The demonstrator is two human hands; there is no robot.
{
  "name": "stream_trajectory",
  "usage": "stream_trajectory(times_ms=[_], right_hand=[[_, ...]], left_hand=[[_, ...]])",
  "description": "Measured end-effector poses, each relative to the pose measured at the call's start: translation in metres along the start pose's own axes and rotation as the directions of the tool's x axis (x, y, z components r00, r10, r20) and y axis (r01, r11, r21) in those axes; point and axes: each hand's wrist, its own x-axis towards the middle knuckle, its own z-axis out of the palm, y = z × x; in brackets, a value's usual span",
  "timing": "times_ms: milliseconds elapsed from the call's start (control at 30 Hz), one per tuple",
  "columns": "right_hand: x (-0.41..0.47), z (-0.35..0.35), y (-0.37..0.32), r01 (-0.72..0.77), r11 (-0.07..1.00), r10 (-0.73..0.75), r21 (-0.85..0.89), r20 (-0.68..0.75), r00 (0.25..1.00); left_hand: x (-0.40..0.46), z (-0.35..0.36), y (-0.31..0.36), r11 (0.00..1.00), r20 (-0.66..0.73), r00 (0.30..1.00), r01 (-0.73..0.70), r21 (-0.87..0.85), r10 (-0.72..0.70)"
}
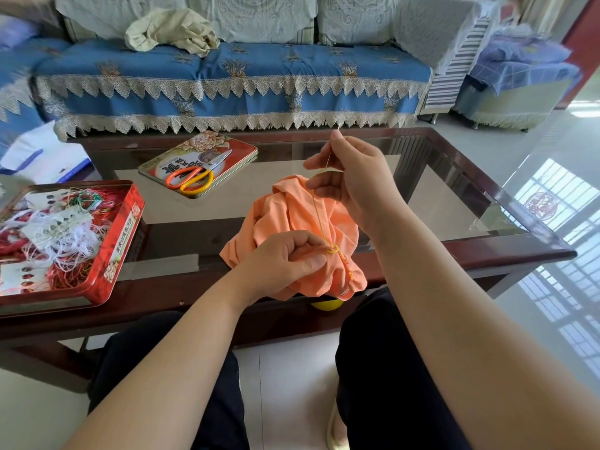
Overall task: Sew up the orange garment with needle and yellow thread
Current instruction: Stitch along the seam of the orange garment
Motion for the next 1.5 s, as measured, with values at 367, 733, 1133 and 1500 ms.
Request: stream_trajectory(times_ms=[367, 733, 1133, 1500], right_hand=[[-0.007, 0.006, -0.002, 0.024, 1.0, -0.024, -0.021, 0.011, 1.0], [-0.01, 0.008, -0.001, 0.039, 0.999, -0.039, -0.031, 0.007, 0.999], [-0.01, 0.004, -0.004, 0.06, 0.997, -0.06, -0.042, -0.006, 0.998], [-0.009, 0.002, -0.01, 0.084, 0.995, -0.086, -0.056, -0.03, 0.996]], left_hand=[[0.008, 0.009, -0.005, 0.995, -0.131, 0.987, -0.098, 0.01, 0.098], [0.004, 0.012, -0.001, 0.993, -0.137, 0.984, -0.116, 0.007, 0.116], [0.002, 0.008, -0.002, 0.985, -0.095, 0.991, -0.111, -0.135, 0.099], [0.0, 0.008, 0.001, 0.99, -0.156, 0.978, -0.143, -0.005, 0.14]])
